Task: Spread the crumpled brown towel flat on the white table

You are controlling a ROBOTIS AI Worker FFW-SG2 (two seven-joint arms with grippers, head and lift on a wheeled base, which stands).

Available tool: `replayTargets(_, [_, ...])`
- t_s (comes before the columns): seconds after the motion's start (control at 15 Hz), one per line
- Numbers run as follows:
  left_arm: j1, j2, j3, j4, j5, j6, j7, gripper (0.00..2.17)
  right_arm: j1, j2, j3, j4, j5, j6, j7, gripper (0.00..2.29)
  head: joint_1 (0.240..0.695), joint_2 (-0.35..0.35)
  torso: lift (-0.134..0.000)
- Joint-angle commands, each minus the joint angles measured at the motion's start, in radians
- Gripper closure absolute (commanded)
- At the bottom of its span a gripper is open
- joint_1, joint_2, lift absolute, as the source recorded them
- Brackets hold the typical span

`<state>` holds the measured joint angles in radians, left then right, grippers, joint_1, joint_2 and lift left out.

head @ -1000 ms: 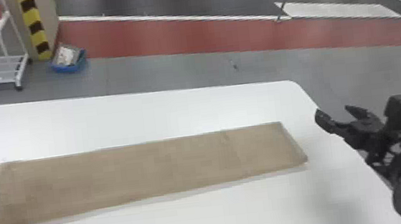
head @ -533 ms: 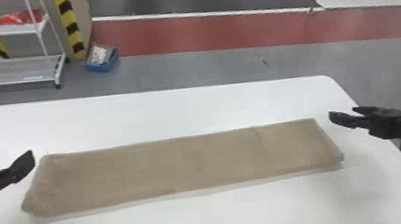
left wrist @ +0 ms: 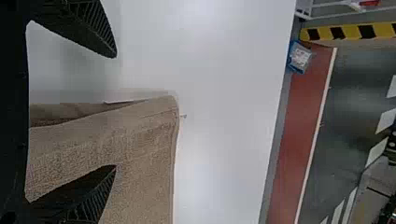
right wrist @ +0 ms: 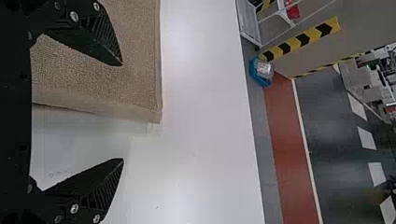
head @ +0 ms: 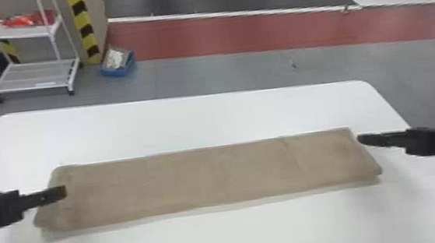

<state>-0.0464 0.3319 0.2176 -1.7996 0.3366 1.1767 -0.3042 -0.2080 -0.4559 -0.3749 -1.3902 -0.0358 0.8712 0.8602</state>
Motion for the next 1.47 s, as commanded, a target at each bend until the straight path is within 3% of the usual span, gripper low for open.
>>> replayTargets(0.0, [-0.024, -0.001, -0.010, 0.019, 0.001, 0.031, -0.001, 0.04, -0.001, 0.002, 0.005, 0.003, 0.007, 0.006, 0.005, 0.18, 0.695, -0.138, -0.124])
replayTargets(1.4, [-0.029, -0.007, -0.032, 0.017, -0.028, 0.028, 0.004, 0.04, -0.048, 0.002, 0.042, 0.092, 0.014, -0.013, 0.040, 0.18, 0.695, -0.129, -0.124])
